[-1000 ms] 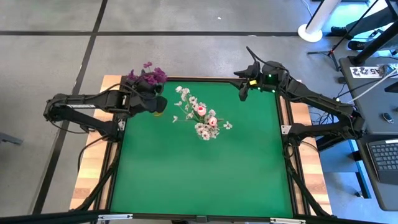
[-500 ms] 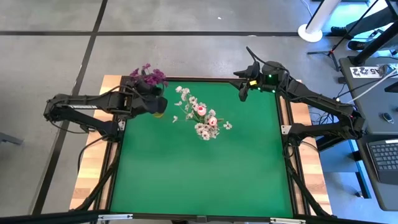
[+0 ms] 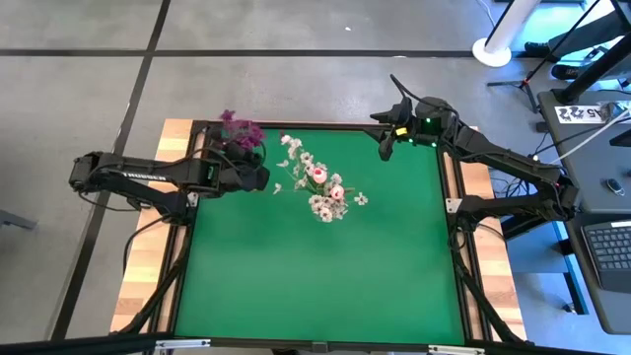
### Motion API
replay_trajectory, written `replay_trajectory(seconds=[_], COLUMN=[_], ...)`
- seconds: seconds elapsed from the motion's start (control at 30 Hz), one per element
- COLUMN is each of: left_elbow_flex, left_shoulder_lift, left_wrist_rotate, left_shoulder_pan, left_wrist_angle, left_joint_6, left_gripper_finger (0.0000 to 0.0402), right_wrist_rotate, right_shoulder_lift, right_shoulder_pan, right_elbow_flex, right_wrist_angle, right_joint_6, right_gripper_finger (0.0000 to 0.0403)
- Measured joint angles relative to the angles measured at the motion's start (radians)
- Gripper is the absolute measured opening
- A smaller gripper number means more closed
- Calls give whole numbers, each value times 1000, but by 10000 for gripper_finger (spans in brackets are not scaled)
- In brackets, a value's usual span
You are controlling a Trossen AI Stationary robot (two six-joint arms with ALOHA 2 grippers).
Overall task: Sort flowers into vase by color
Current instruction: Put the purple flowers into the yellow vase, then return to Home Position
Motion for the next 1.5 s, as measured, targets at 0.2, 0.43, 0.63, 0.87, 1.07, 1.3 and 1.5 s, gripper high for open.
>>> replay_trajectory(seconds=[0.2,0.43,0.63,0.87,1.07,1.3,1.5], left_elbow_flex=[9,82,175,262,287,287,287], left_shoulder_lift=[0,0,0,0,0,0,0], left_wrist_rotate=[26,142,191,216,308,316,415], left_shoulder_pan=[0,0,0,-12,-15,-16,-16], left_wrist_angle=[9,-2,-87,-238,-277,-314,-392], left_joint_6=[69,154,174,141,109,79,64], left_gripper_finger=[79,158,200,212,213,213,213], right_wrist_rotate=[0,0,0,0,0,0,0], right_shoulder_lift=[0,0,0,0,0,0,0], right_shoulder_pan=[0,0,0,0,0,0,0], right_elbow_flex=[0,0,0,0,1,1,1], right_wrist_angle=[0,0,0,-5,-5,-5,-5], right_joint_6=[0,0,1,1,1,1,1], right_gripper_finger=[232,232,232,232,232,232,232])
